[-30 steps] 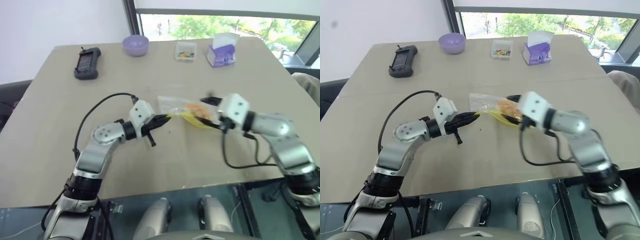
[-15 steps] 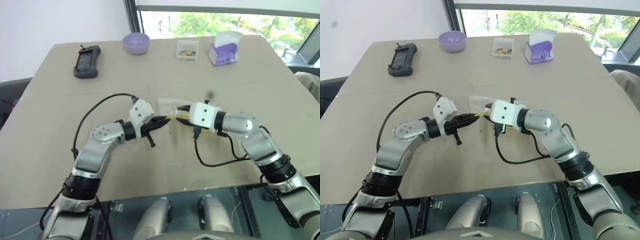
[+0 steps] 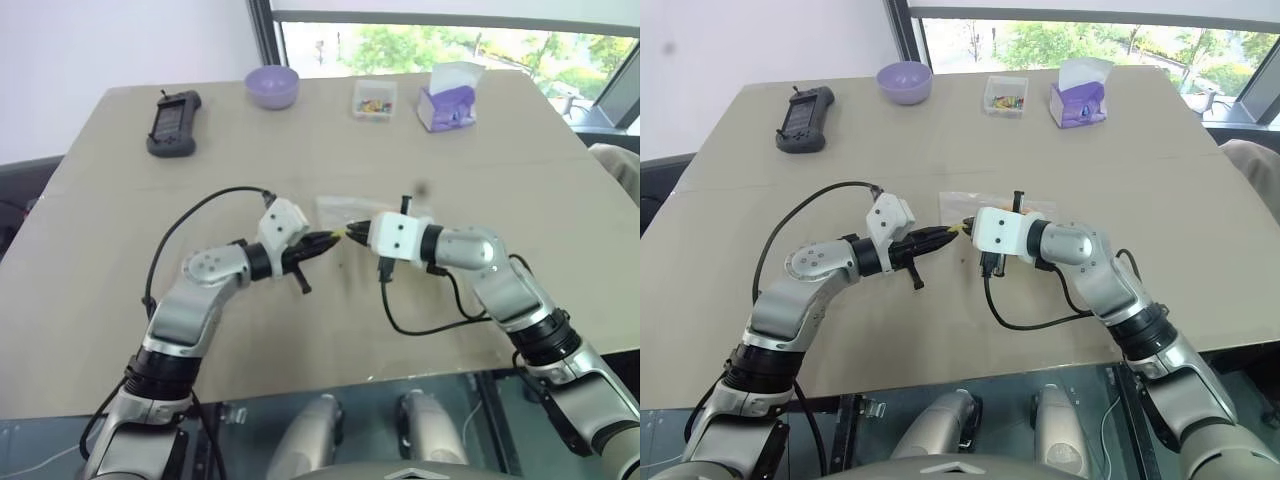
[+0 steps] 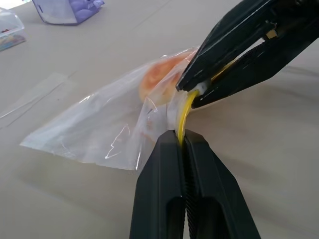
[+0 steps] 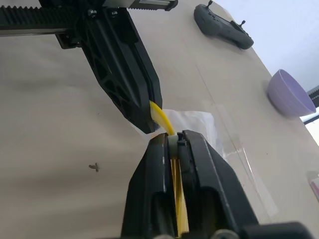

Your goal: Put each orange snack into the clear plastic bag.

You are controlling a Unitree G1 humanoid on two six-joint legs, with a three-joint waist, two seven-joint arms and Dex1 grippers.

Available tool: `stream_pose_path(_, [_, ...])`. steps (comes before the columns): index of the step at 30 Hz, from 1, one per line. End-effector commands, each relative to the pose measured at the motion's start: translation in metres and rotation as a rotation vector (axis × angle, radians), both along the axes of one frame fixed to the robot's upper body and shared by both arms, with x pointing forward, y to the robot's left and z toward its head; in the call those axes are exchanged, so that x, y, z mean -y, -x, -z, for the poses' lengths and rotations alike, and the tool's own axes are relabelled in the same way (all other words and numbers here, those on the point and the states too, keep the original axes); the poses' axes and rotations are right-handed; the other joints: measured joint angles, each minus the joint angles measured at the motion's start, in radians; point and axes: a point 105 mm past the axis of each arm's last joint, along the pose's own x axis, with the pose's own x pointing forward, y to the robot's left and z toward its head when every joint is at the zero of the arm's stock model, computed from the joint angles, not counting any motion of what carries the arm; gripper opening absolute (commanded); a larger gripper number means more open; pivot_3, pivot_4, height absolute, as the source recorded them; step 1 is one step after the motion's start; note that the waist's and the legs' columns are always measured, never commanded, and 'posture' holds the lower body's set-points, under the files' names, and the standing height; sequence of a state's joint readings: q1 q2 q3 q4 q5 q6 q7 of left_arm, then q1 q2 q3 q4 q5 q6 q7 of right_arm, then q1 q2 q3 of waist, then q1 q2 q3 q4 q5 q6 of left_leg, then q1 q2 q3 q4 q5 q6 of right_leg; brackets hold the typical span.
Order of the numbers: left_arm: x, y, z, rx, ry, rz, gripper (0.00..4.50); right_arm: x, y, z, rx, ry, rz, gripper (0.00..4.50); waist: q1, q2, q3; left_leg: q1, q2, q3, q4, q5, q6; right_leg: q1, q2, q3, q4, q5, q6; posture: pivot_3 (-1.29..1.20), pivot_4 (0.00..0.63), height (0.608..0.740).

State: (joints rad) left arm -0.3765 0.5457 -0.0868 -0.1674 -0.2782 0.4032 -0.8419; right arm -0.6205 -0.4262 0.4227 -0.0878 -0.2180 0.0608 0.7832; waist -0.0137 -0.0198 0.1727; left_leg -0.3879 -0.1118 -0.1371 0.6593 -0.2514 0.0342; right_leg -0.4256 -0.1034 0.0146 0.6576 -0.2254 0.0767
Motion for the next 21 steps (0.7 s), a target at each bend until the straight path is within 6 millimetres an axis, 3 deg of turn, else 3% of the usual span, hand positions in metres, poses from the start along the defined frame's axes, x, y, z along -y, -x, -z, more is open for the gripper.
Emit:
stream_pose_path(1, [0.003,0.003,-0.018,0.071,0.008,0.016,0.00,-0.002,0.001,-0.018,0.064,-0.022,-0.017,0.09,0.000,0.000,0.000,0.000,0.000,0.000,0.000,0.000,0.000,0.000,0.000,0.000,0.000,0.000,0.000,0.00,0.150,0.740])
stream_pose_path(6, [-0.003,0.000,-0.019,0.075,0.004,0.009,0.00,0.006,-0.005,-0.019,0.068,-0.020,0.022,0.09,0.000,0.000,0.000,0.000,0.000,0.000,0.000,0.000,0.000,0.000,0.000,0.000,0.000,0.000,0.000,0.00,0.150,0.740])
stream_pose_path(12, [-0.022,-0.004,-0.021,0.089,-0.022,-0.033,0.00,0.043,-0.018,-0.013,0.065,0.018,0.140,0.09,0.000,0.000,0.000,0.000,0.000,0.000,0.000,0.000,0.000,0.000,0.000,0.000,0.000,0.000,0.000,0.00,0.150,0.740])
stream_pose_path(21, [-0.029,-0.004,-0.022,0.093,-0.034,-0.048,0.00,0.097,-0.026,-0.004,0.059,0.078,0.293,0.09,0.000,0.000,0.000,0.000,0.000,0.000,0.000,0.000,0.000,0.000,0.000,0.000,0.000,0.000,0.000,0.00,0.150,0.740])
